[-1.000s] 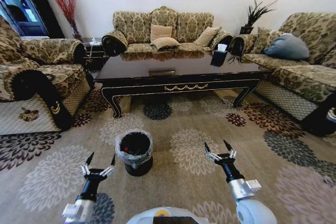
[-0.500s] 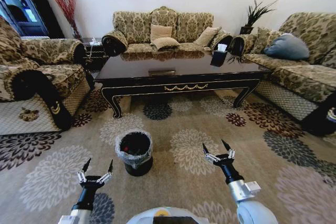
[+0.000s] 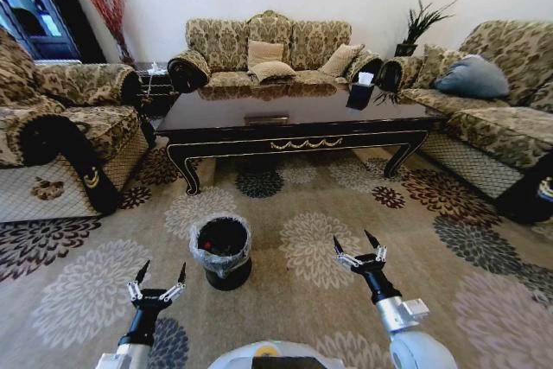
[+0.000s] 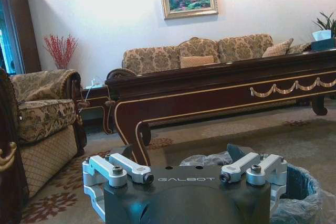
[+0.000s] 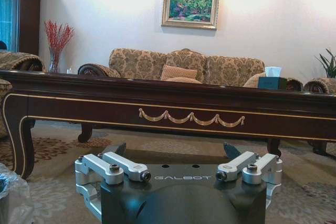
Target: Move to the front of the table and pick up the trash from the floor, then place it into the trash bin.
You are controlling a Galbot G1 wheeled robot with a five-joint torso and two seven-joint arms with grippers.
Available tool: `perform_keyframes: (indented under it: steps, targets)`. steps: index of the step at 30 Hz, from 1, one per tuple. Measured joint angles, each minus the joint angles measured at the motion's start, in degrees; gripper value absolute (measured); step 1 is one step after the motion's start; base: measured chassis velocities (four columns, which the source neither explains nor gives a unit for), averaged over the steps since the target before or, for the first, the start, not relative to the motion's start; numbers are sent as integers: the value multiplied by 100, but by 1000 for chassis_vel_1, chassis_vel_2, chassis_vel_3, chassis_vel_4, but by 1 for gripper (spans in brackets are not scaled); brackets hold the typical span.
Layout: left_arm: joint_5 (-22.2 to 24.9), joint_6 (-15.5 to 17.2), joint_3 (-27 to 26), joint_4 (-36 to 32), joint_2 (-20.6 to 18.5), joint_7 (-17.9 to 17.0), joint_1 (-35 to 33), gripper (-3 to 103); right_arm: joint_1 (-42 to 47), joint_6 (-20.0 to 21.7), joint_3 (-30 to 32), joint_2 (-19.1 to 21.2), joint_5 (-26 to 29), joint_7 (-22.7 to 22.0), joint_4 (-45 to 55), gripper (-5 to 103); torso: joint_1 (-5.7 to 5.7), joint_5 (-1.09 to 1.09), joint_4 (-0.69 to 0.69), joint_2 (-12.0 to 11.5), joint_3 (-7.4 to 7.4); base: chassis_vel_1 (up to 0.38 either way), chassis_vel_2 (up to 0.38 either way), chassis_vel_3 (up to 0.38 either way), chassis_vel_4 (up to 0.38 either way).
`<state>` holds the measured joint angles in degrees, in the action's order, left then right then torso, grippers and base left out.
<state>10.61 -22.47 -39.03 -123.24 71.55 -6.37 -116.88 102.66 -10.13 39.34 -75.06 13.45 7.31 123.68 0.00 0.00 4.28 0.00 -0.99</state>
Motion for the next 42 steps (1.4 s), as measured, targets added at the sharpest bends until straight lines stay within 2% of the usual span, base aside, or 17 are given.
perform_keyframes:
  steps: [12, 20, 42]
  targets:
    - [3, 7, 2, 0, -4, -4, 4, 100, -2, 0, -2, 1, 1, 0, 0, 100, 0, 0, 0, 0, -1, 14, -8, -11, 17]
    - [6, 10, 3, 0, -5, -5, 5, 100, -3, 0, -2, 1, 3, -1, -1, 100, 0, -1, 0, 0, -1, 143, -133, -146, 143]
    - [8, 12, 4, 1, -5, -4, 6, 100, -2, 3, -2, 1, 4, -5, -2, 100, 0, 0, 0, 0, 0, 330, -329, -321, 323]
